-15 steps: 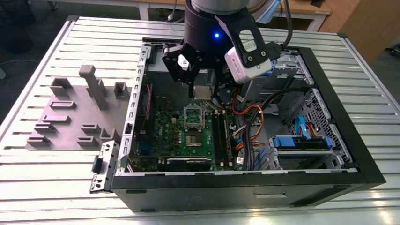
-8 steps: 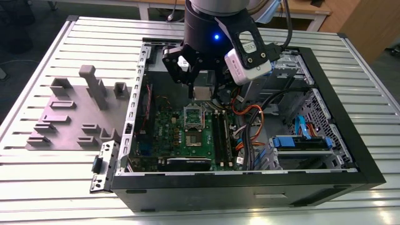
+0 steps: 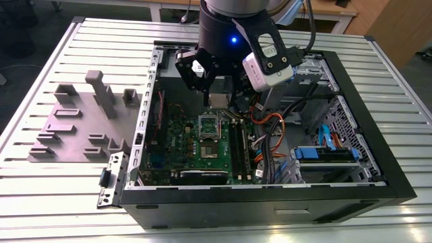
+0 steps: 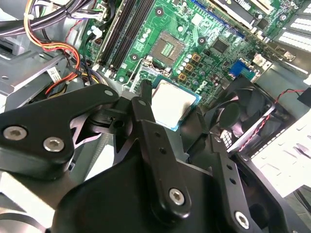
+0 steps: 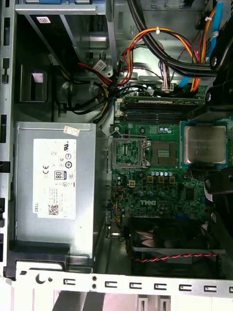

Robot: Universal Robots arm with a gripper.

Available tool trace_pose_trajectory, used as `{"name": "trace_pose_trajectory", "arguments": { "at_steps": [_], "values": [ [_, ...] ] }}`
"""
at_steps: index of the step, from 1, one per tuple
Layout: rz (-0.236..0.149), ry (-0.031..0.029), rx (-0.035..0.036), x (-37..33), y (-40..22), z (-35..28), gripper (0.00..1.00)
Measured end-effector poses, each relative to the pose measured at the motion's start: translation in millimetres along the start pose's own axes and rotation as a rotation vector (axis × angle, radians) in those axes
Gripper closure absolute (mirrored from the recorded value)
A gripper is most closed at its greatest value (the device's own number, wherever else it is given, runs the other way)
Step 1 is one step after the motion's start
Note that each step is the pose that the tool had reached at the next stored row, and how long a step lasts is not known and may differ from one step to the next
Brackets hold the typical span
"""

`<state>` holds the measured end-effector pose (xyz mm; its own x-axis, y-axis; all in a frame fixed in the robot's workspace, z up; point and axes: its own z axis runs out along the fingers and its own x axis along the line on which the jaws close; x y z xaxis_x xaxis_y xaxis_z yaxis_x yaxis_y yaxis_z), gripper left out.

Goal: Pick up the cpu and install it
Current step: 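Place the cpu into insertion slot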

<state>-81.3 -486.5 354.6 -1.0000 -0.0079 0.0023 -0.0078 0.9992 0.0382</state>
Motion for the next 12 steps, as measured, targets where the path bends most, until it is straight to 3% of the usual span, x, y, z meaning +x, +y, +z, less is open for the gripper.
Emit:
{"name": "trace_pose_trajectory", "arguments": {
  "at_steps": [3, 12],
  "values": [
    [0.000, 0.0002, -0.0001, 0.0, -0.1, 1.1, 0.53],
    [0.000, 0.0006, 0.0000, -0.7, 0.4, 17.5, 0.53]
  ]
}}
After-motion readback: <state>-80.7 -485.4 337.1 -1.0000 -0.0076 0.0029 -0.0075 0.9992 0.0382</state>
